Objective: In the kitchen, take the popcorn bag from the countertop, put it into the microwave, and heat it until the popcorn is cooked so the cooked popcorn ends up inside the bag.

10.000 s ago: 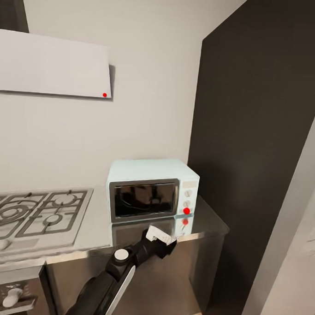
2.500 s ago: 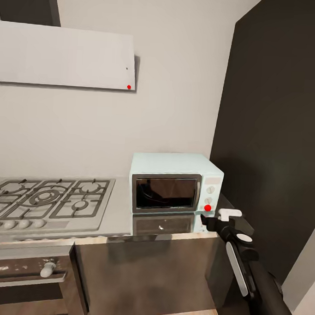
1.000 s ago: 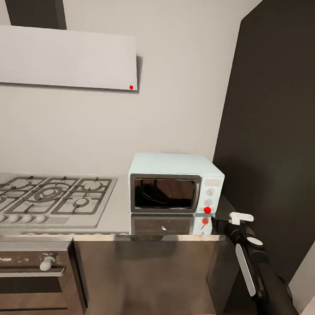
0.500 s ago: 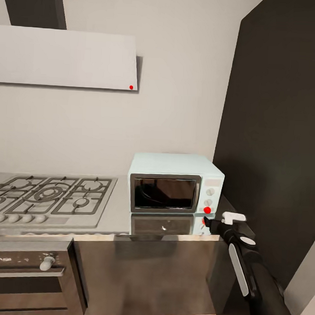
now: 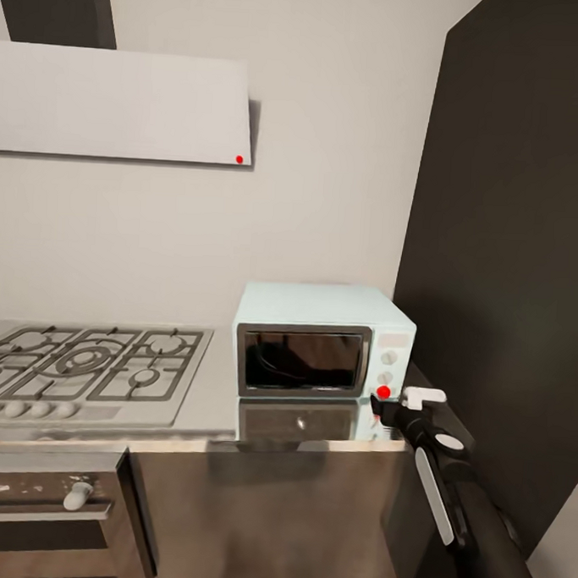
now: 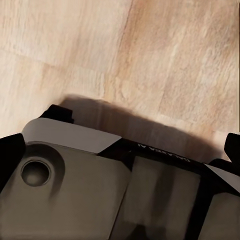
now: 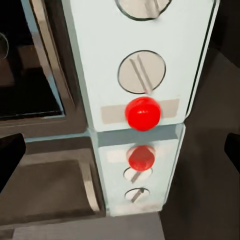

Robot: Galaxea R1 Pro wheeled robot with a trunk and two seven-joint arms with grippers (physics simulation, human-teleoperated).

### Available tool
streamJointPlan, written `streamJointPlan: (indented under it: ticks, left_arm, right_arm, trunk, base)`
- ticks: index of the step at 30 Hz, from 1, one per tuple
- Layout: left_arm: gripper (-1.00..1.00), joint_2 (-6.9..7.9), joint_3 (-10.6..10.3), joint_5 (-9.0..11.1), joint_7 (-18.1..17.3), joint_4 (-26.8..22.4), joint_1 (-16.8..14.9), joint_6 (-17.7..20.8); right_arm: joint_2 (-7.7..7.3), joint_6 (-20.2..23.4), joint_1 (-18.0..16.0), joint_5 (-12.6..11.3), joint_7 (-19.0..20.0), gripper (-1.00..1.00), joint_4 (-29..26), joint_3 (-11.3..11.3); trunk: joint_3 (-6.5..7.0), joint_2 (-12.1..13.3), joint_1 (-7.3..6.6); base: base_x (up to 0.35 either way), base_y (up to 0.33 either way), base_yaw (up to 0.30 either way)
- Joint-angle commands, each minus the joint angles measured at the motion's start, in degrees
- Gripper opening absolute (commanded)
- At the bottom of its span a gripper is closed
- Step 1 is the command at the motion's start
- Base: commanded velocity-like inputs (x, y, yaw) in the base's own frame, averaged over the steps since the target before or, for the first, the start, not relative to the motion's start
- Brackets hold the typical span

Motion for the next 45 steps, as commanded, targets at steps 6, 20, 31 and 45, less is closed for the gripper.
streamJointPlan:
  ticks: [6,20,31,45]
  left_arm:
    - [1.00,0.01,-0.49,0.38,0.22,0.00,-0.03,-0.14]
    - [1.00,0.00,-0.49,0.38,0.22,0.00,-0.03,-0.14]
    - [1.00,0.03,-0.49,0.38,0.22,0.00,-0.03,-0.14]
    - [1.00,0.03,-0.49,0.38,0.22,0.00,-0.03,-0.14]
  right_arm:
    - [-0.47,-0.33,-0.03,-0.57,0.05,1.00,0.64,-0.15]
    - [-5.60,-0.27,0.04,-0.93,1.12,1.00,6.62,-0.19]
    - [-6.30,-5.04,0.01,-0.51,11.18,1.00,9.13,0.03]
    - [-7.57,-5.47,0.00,-0.48,11.22,1.00,9.25,-1.62]
  trunk:
    - [-0.07,-0.04,0.03]
    - [-0.07,-0.04,0.03]
    - [-0.07,-0.04,0.03]
    - [-0.07,-0.04,0.03]
  base:
    - [0.280,0.000,0.000]
    - [0.013,0.000,0.000]
    - [0.000,0.000,0.000]
    - [0.000,0.000,0.000]
